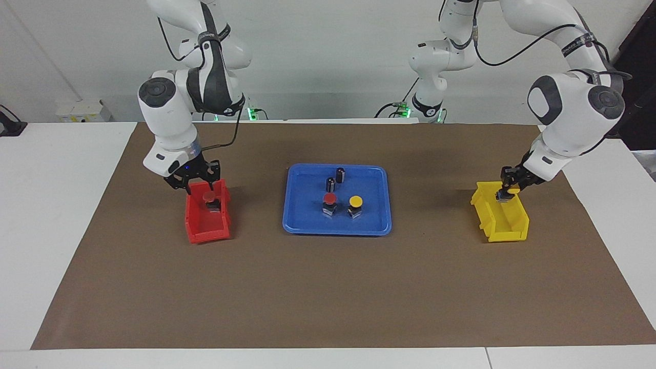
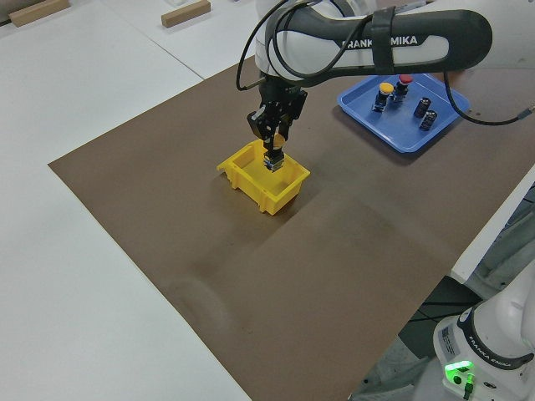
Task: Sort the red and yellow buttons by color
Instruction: 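Carry the yellow button to the yellow bin while the right gripper reaches the red button, then drop the yellow button in the yellow bin while the right gripper grasps the red button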
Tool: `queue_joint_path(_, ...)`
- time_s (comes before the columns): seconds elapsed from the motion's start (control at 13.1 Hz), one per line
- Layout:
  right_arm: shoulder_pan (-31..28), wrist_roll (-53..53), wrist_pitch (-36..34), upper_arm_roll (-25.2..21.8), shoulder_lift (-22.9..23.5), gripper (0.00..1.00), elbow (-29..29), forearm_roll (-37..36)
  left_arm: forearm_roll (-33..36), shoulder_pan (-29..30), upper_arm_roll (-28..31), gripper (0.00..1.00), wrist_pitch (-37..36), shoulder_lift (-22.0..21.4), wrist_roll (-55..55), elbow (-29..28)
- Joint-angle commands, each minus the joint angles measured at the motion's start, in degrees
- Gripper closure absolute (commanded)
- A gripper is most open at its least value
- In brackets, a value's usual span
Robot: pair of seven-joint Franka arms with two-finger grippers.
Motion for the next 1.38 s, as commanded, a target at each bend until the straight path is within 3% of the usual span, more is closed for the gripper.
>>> queue_joint_path(0.0,8.5,17.7,-1.2,0.6,5.5,0.38,8.5,1.0,1.2,1.6,-0.8,0.99,5.8,-3.5,1.7,-6.7)
queue_joint_path(0.08,12.0,23.7,0.2,0.6,7.6,0.38,11.1,1.0,1.2,1.6,-0.7,0.99,7.6,-3.1,1.8,-7.8)
queue_joint_path(0.31,22.4,40.7,0.7,0.6,19.4,0.35,23.3,-0.2,1.2,1.6,-0.8,0.99,18.1,-2.7,1.0,-14.3)
queue_joint_path(0.46,26.2,46.8,3.5,0.6,23.5,0.33,24.2,-4.0,1.2,1.7,-0.8,0.98,18.7,-1.7,1.3,-14.3)
queue_joint_path(0.54,27.0,48.6,5.0,0.6,24.4,0.32,23.7,-4.5,1.2,1.8,-0.7,0.85,18.6,-1.7,1.5,-14.2)
queue_joint_path(0.61,27.5,49.0,6.0,0.6,24.8,0.33,23.1,-4.5,1.2,2.5,-0.8,0.49,18.5,-1.6,1.5,-13.9)
queue_joint_path(0.69,27.6,49.1,6.1,0.6,24.8,0.32,22.4,-4.5,1.2,2.5,-0.8,0.33,18.1,-1.6,1.5,-13.5)
queue_joint_path(1.15,28.6,49.2,8.1,0.7,23.9,0.33,17.9,-4.6,1.2,1.9,-0.8,0.32,7.9,-1.2,1.4,-5.5)
queue_joint_path(1.22,28.6,49.2,8.4,0.7,23.8,0.33,17.5,-4.5,1.2,1.7,-0.8,0.28,1.4,-1.2,1.2,-0.3)
queue_joint_path(1.3,28.6,49.2,8.8,0.7,23.5,0.33,16.7,-4.6,1.2,1.3,-0.8,0.1,-4.8,-1.0,1.0,4.8)
